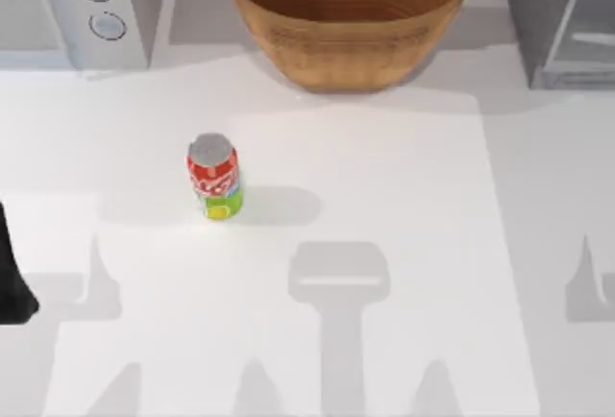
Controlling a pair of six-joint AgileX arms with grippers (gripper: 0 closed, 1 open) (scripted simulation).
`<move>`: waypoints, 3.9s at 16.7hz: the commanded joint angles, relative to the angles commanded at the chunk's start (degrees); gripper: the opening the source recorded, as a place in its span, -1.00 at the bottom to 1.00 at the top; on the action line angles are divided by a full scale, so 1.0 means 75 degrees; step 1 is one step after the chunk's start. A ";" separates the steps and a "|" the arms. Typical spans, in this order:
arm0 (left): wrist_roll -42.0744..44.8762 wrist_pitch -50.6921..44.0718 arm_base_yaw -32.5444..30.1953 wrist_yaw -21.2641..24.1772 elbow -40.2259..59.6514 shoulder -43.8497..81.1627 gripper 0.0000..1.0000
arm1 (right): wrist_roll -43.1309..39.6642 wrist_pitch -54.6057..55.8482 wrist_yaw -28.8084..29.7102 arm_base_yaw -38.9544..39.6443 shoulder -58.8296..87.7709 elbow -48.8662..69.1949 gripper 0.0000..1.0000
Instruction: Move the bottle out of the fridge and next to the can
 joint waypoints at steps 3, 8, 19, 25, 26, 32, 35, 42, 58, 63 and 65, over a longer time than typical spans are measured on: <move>0.0000 0.0000 0.0000 0.0000 0.0000 0.0000 1.00 | 0.0002 0.0064 -0.0003 -0.0018 0.0076 0.0062 1.00; 0.0000 0.0000 0.0000 0.0000 0.0000 0.0000 1.00 | 0.0029 0.1183 -0.0152 -0.0256 0.1676 0.1130 1.00; 0.0000 0.0000 0.0000 0.0000 0.0000 0.0000 1.00 | 0.0109 0.5576 -0.0930 -0.1078 1.0887 0.5316 1.00; 0.0000 0.0000 0.0000 0.0000 0.0000 0.0000 1.00 | 0.0121 0.7579 -0.1245 -0.1480 1.4986 0.7226 1.00; 0.0000 0.0000 0.0000 0.0000 0.0000 0.0000 1.00 | 0.0121 0.7812 -0.1282 -0.1525 1.5394 0.7449 1.00; 0.0000 0.0000 0.0000 0.0000 0.0000 0.0000 1.00 | 0.0120 0.8306 -0.1357 -0.1620 1.6216 0.7920 1.00; 0.0000 0.0000 0.0000 0.0000 0.0000 0.0000 1.00 | 0.0119 0.8287 -0.1349 -0.1579 1.6199 0.7885 1.00; 0.0000 0.0000 0.0000 0.0000 0.0000 0.0000 1.00 | 0.0113 0.7701 -0.1237 -0.1510 1.6946 0.9257 1.00; 0.0000 0.0000 0.0000 0.0000 0.0000 0.0000 1.00 | 0.0108 0.7237 -0.1163 -0.1442 1.7448 1.0216 -0.21; 0.0000 0.0000 0.0000 0.0000 0.0000 0.0000 1.00 | 0.0108 0.7237 -0.1163 -0.1442 1.7448 1.0216 -0.96; 0.0000 0.0000 0.0000 0.0000 0.0000 0.0000 1.00 | 0.0108 0.7237 -0.1163 -0.1442 1.7448 1.0216 -1.00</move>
